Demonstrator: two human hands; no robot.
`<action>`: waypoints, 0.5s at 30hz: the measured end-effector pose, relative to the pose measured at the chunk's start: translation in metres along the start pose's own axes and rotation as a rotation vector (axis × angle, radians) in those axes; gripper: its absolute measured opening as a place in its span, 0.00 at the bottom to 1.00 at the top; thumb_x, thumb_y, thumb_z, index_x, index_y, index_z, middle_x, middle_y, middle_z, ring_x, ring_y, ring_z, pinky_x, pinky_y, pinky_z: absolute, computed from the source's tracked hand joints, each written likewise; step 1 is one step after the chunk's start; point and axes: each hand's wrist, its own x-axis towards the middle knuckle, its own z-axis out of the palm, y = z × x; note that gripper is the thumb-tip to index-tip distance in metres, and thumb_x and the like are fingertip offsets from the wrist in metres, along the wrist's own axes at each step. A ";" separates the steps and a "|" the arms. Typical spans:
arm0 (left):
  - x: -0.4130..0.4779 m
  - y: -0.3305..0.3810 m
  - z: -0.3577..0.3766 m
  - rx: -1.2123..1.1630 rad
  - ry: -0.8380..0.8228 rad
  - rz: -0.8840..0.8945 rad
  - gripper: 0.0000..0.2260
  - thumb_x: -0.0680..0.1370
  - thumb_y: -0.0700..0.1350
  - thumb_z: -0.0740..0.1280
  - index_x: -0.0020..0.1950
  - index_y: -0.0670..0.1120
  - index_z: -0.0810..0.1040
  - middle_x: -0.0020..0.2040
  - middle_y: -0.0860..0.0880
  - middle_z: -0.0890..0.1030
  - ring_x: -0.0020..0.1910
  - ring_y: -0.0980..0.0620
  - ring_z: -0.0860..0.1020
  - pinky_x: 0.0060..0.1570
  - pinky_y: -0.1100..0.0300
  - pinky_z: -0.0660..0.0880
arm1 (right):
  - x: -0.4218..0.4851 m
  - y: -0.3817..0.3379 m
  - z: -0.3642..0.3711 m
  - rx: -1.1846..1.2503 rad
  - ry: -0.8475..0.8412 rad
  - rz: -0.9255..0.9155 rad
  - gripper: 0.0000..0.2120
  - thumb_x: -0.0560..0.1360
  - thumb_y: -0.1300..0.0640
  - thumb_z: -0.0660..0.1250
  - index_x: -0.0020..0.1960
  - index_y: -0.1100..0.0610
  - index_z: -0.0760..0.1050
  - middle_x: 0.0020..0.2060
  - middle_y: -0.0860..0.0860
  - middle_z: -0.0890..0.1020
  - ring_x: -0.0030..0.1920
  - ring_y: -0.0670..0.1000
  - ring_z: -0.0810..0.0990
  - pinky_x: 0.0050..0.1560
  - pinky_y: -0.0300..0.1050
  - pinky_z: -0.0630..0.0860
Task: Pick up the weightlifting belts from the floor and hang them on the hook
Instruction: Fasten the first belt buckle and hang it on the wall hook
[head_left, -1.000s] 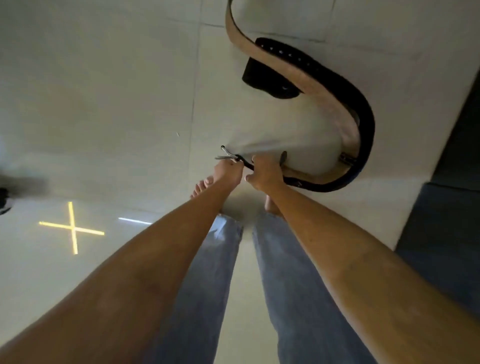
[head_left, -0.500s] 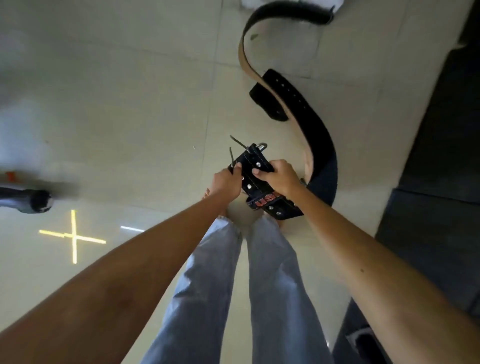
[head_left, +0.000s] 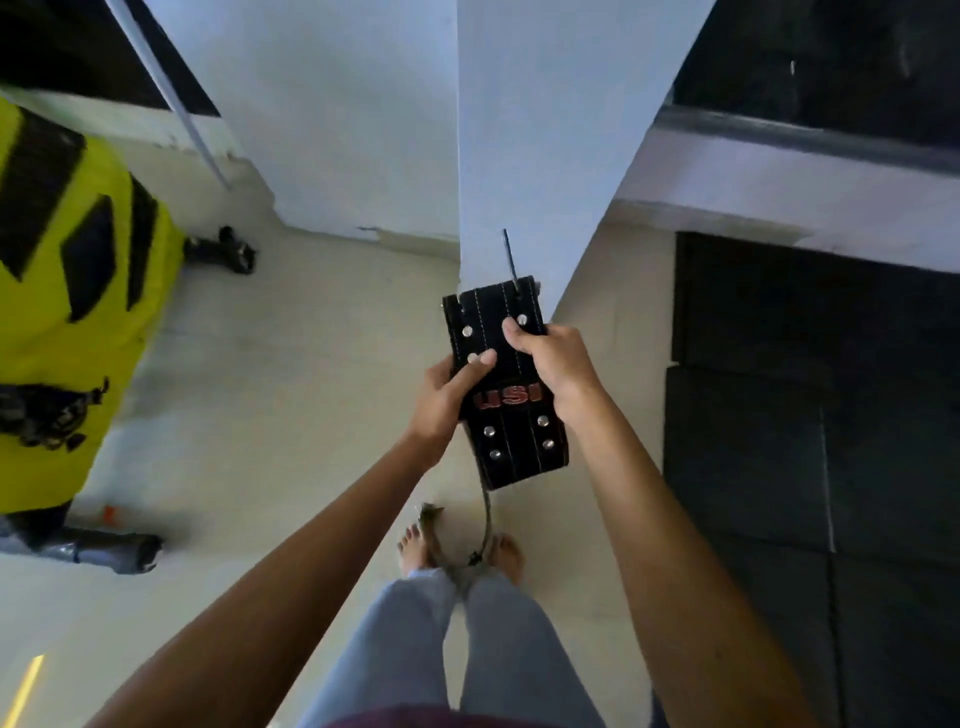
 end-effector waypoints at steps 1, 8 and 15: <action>-0.011 0.015 0.000 -0.004 -0.010 0.045 0.10 0.73 0.48 0.71 0.50 0.44 0.81 0.46 0.44 0.84 0.45 0.45 0.84 0.44 0.53 0.80 | -0.011 -0.015 0.000 0.029 0.007 0.004 0.11 0.71 0.51 0.73 0.48 0.58 0.84 0.45 0.56 0.87 0.48 0.56 0.86 0.54 0.55 0.81; -0.070 0.083 -0.002 -0.019 0.076 0.290 0.08 0.71 0.41 0.74 0.48 0.41 0.82 0.42 0.45 0.86 0.43 0.45 0.85 0.44 0.54 0.81 | -0.083 -0.078 0.004 0.173 -0.089 -0.067 0.15 0.69 0.51 0.75 0.51 0.59 0.83 0.47 0.57 0.87 0.49 0.59 0.86 0.56 0.58 0.81; -0.099 0.110 -0.013 -0.002 0.223 0.407 0.10 0.70 0.43 0.75 0.47 0.40 0.82 0.42 0.44 0.85 0.40 0.49 0.84 0.41 0.56 0.81 | -0.145 -0.044 0.001 0.073 -0.393 -0.131 0.17 0.68 0.60 0.76 0.57 0.57 0.82 0.51 0.55 0.86 0.52 0.54 0.85 0.54 0.49 0.81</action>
